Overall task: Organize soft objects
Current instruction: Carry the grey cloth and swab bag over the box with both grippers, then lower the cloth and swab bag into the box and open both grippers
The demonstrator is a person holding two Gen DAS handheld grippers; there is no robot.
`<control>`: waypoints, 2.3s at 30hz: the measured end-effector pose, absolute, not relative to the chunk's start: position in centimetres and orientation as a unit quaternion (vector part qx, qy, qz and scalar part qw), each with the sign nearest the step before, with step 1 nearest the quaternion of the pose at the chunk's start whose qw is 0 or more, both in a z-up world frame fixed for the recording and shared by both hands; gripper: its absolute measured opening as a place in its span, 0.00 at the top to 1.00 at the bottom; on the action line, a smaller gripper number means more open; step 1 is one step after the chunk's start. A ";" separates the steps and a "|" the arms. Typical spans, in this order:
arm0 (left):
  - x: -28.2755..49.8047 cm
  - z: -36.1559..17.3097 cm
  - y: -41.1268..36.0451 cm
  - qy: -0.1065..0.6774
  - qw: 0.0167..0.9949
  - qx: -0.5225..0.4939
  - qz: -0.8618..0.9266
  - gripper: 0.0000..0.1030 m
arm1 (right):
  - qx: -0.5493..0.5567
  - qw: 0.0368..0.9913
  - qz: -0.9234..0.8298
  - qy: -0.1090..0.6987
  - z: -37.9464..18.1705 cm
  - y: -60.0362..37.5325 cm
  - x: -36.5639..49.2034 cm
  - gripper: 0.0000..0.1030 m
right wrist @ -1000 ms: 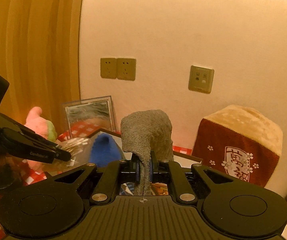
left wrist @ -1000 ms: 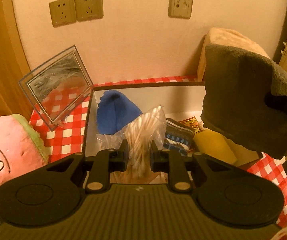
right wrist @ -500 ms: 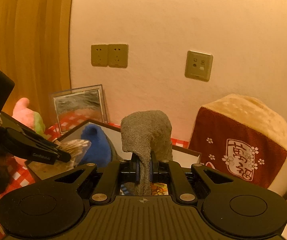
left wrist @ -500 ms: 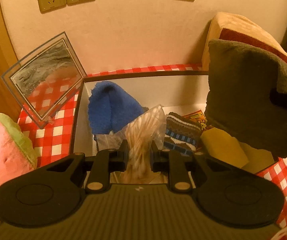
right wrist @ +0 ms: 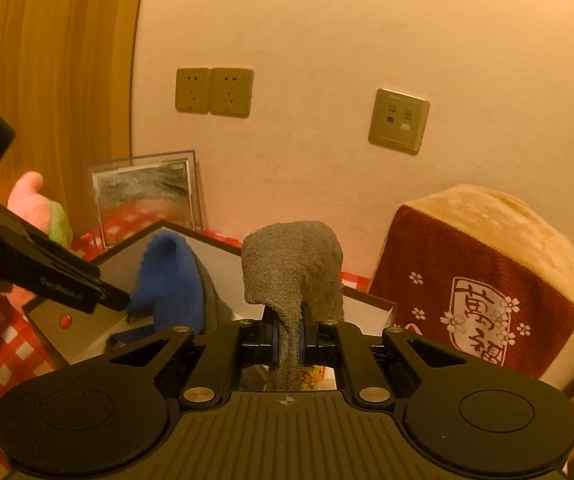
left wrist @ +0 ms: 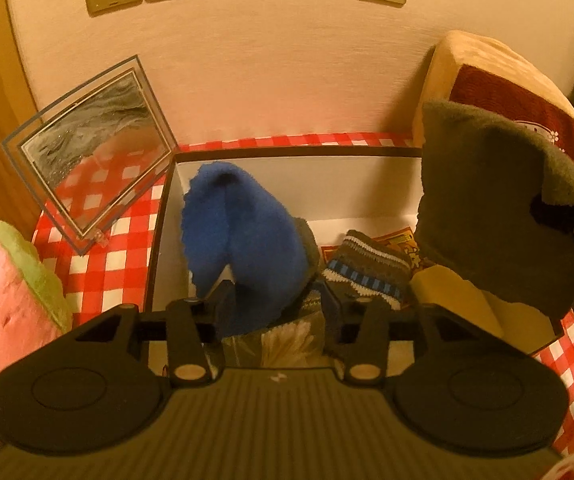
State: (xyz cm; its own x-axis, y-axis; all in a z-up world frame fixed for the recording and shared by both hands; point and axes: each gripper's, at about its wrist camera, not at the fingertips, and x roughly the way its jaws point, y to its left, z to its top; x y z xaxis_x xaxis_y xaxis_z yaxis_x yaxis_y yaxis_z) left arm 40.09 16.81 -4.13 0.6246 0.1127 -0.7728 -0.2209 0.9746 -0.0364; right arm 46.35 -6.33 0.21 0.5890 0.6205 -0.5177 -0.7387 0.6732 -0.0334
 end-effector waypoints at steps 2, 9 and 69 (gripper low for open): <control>39.9 -4.2 17.1 0.426 0.897 -0.066 0.096 0.57 | -0.131 0.881 0.386 0.240 -0.1 -5.9 46.3 0.91; 39.4 -4.1 17.7 0.425 0.897 -0.072 0.101 0.57 | -0.177 0.877 0.383 0.230 -1.3 -4.0 45.9 0.91; 33.9 -1.2 15.0 0.422 0.897 -0.081 0.100 0.47 | 0.023 0.818 0.438 0.371 -1.5 -5.9 44.5 0.26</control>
State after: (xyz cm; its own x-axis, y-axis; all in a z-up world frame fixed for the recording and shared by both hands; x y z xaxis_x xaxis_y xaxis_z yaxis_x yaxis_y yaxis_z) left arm 33.92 15.01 -1.22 0.6240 0.1114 -0.7734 -0.2475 0.9670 -0.0604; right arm 44.47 -5.94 -1.51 0.3407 0.7336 -0.5880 -0.6996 0.6156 0.3627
